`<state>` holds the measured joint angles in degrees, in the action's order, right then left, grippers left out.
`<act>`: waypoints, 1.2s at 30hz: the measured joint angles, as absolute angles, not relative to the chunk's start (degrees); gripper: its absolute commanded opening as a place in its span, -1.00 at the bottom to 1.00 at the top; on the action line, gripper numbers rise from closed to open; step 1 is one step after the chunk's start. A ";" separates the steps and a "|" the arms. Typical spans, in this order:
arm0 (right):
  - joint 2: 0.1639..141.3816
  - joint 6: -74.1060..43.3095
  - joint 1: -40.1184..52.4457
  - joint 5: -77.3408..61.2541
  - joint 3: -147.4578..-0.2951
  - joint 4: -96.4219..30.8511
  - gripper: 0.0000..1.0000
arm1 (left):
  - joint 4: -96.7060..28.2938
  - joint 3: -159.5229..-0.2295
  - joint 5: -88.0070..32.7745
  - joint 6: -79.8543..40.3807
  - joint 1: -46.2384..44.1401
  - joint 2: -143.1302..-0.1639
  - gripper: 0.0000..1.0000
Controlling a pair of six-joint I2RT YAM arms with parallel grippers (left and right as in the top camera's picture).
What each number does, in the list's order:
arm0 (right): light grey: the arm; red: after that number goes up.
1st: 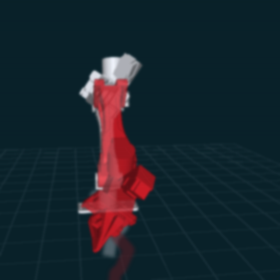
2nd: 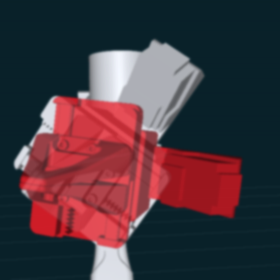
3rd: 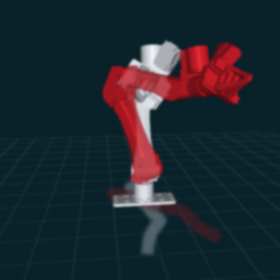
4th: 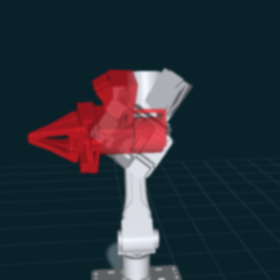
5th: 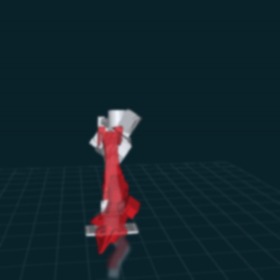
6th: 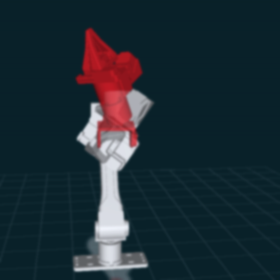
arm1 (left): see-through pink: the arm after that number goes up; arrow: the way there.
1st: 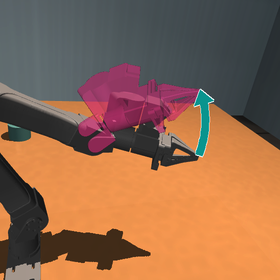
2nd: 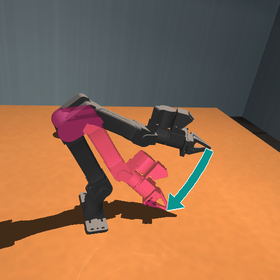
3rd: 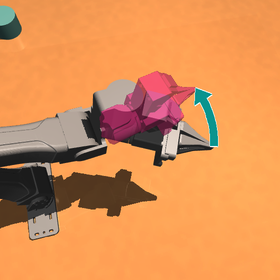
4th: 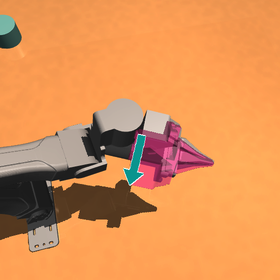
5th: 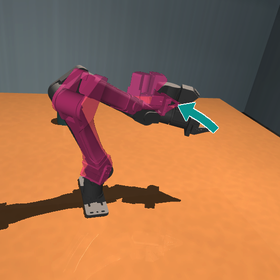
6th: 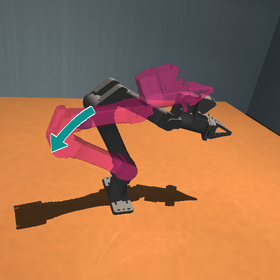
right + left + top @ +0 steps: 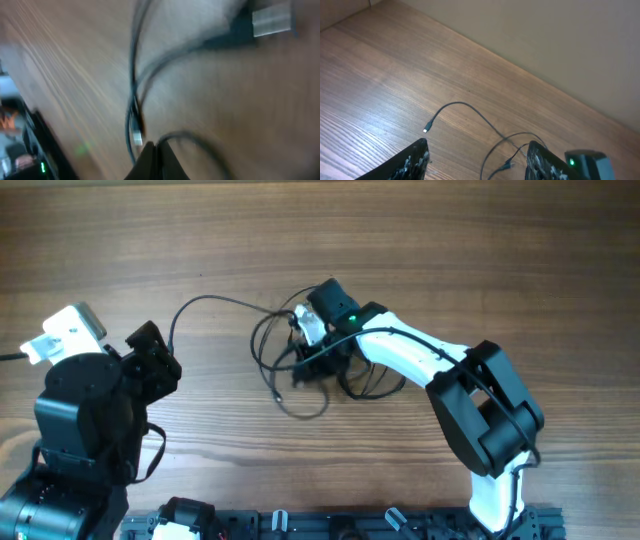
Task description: Untangle cables
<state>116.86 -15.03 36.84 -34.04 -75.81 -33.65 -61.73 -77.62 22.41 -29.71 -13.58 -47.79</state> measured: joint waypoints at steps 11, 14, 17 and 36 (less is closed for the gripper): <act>92.97 -7.60 36.88 -16.78 -92.18 -55.59 -0.91 | -62.22 -77.62 22.39 -29.71 -13.58 -48.51 0.30; 85.49 -7.20 36.88 -14.92 -101.08 -52.84 -0.91 | -62.98 -77.62 22.39 -29.71 -13.58 -49.84 0.28; 80.84 -7.38 36.88 -14.39 -105.82 -46.76 -0.91 | -63.68 -77.62 22.35 -29.71 -13.58 -51.11 0.27; 76.27 -2.31 24.67 15.73 -107.31 -45.06 -0.91 | -64.16 -77.62 18.94 -29.74 -13.58 -54.35 0.25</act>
